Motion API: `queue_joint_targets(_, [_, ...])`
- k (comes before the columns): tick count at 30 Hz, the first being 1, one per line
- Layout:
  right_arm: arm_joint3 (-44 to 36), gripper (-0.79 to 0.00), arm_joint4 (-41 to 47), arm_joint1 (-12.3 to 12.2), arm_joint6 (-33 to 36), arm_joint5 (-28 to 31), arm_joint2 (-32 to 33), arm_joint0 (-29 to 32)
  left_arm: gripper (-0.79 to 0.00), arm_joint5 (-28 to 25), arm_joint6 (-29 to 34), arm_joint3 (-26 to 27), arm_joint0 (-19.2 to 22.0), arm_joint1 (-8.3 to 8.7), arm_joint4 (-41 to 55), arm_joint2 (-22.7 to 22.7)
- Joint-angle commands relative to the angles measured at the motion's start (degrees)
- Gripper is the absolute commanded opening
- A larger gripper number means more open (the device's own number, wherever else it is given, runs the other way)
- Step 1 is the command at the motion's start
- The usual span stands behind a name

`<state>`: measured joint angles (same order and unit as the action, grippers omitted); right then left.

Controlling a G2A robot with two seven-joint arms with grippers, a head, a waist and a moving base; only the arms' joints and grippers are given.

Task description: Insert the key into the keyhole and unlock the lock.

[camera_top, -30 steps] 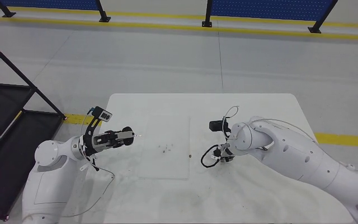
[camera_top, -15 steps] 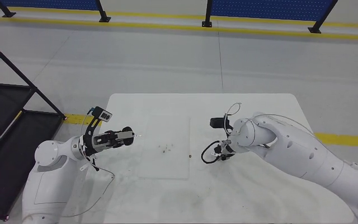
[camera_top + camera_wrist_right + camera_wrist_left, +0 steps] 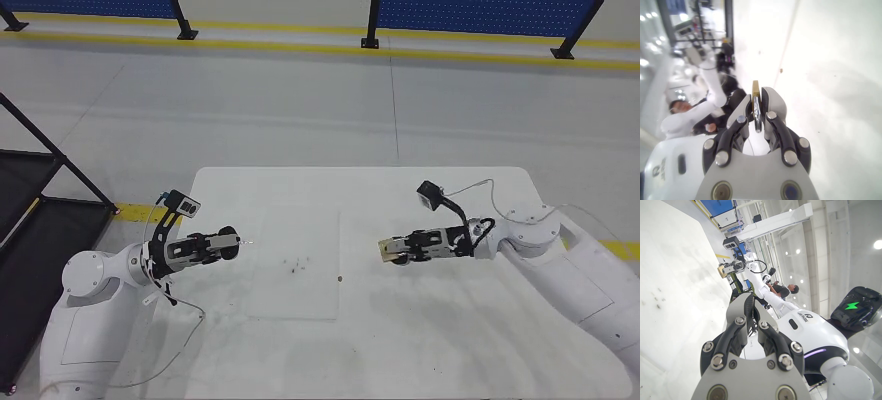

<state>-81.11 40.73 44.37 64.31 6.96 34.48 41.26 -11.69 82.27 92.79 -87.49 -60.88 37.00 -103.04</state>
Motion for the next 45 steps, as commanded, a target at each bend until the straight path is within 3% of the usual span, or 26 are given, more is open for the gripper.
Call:
queue_joint_targets(1, [1.4, -0.785, 5.7, 0.0, 1.4, 6.6, 1.5, 2.3, -0.785, 0.0, 0.0, 0.0, 0.0, 0.0, 0.0, 0.0])
queue_joint_targets(7, [3.4, -0.785, 11.4, 0.7, 1.7, 14.2, 3.7, 5.8, -0.785, 0.0, 0.0, 0.0, 0.0, 0.0, 0.0, 0.0])
queue_joint_targets(20, [3.6, -0.785, 11.2, 0.8, 1.9, 14.5, 3.7, 5.9, -0.785, 0.0, 0.0, 0.0, 0.0, 0.0, 0.0, 0.0])
queue_joint_targets(27, [0.6, -0.785, 9.8, 1.6, -8.7, 17.3, 5.2, 9.8, -0.785, -2.2, -7.2, 1.6, -2.0, -0.83, 1.5, 4.8])
queue_joint_targets(33, [-2.6, -0.785, 7.4, 2.4, -13.3, 16.1, 5.9, 11.4, -0.785, -5.2, -12.6, 1.1, -1.0, -1.38, -3.1, 10.3])
queue_joint_targets(45, [-6.5, -0.785, 1.8, 4.7, -17.4, 7.8, 5.6, 10.2, -0.785, -7.2, -17.5, -0.4, 2.7, -1.91, -6.8, 17.0])
